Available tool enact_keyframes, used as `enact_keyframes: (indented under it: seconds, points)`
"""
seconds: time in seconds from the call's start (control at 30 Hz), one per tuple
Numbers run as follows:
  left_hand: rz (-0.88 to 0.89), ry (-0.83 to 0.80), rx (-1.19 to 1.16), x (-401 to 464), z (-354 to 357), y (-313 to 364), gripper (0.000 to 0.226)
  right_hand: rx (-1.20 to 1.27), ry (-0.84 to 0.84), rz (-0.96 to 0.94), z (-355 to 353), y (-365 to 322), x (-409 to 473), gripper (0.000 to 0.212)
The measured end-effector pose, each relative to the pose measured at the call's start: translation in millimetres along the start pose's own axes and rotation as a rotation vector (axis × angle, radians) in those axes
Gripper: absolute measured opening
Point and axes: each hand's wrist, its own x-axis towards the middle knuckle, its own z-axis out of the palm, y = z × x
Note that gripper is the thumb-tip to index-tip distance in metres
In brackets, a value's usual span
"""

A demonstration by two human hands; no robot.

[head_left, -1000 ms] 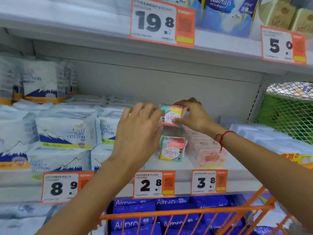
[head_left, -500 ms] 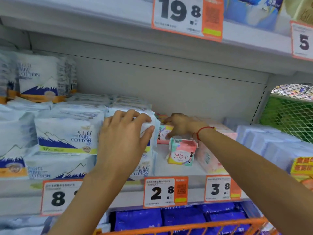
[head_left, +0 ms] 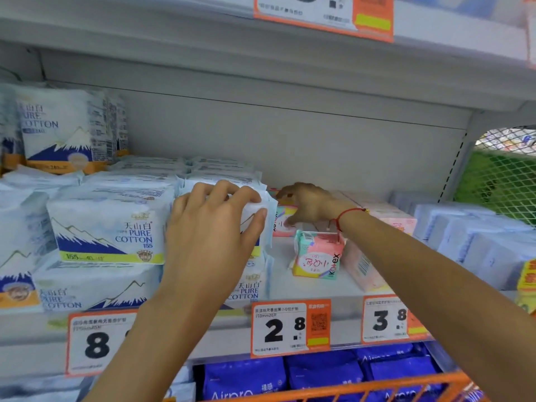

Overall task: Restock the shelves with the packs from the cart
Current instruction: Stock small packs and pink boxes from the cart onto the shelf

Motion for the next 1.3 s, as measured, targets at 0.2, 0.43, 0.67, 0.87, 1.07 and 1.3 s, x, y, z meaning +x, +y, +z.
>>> enact_keyframes:
  seconds: [0.2, 0.43, 0.67, 0.87, 1.07, 1.3]
  points:
    - [-0.007, -0.024, 0.049, 0, -3, 5, 0.032, 0.081, -0.392, 0.088, -67, -8, -47, 0.036]
    - [0.017, -0.042, 0.119, 0, -15, 13, 0.040, -0.185, -0.461, 0.024, -55, -11, -103, 0.058]
    - [0.174, -0.134, 0.112, 26, -36, 46, 0.027, 0.503, -0.123, -0.057, -63, -1, -117, 0.036]
    - [0.245, -0.274, 0.247, 57, -35, 63, 0.032, 0.209, -0.048, -0.072, -44, -12, -105, 0.064]
    - [0.305, -0.364, 0.385, 68, -25, 65, 0.033, 0.110, -0.047, -0.133, -14, -19, -92, 0.063]
    - [0.315, -0.496, 0.552, 83, -5, 66, 0.032, 0.272, -0.044, -0.036, -1, -6, -89, 0.066]
